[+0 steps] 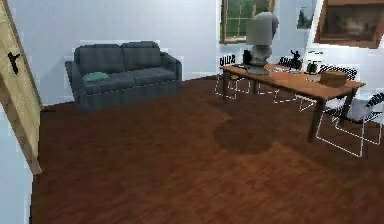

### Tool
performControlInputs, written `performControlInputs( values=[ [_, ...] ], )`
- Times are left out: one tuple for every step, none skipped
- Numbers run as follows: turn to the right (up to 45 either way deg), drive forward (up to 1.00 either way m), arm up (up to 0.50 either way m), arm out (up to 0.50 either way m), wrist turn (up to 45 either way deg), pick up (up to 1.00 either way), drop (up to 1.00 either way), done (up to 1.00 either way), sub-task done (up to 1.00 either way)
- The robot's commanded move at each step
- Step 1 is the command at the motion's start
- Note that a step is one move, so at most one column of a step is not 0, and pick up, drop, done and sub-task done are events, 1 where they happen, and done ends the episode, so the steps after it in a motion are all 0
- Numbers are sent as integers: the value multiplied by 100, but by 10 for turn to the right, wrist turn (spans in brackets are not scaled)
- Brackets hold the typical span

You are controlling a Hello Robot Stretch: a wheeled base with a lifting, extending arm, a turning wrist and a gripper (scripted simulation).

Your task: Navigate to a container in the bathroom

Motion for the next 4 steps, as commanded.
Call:
performControlInputs(
  values=[
    [0,100,0,0,0,0,0,0,0],
    [0,100,0,0,0,0,0,0,0],
    [0,100,0,0,0,0,0,0,0],
    [30,0,0,0,0,0,0,0,0]
  ],
)
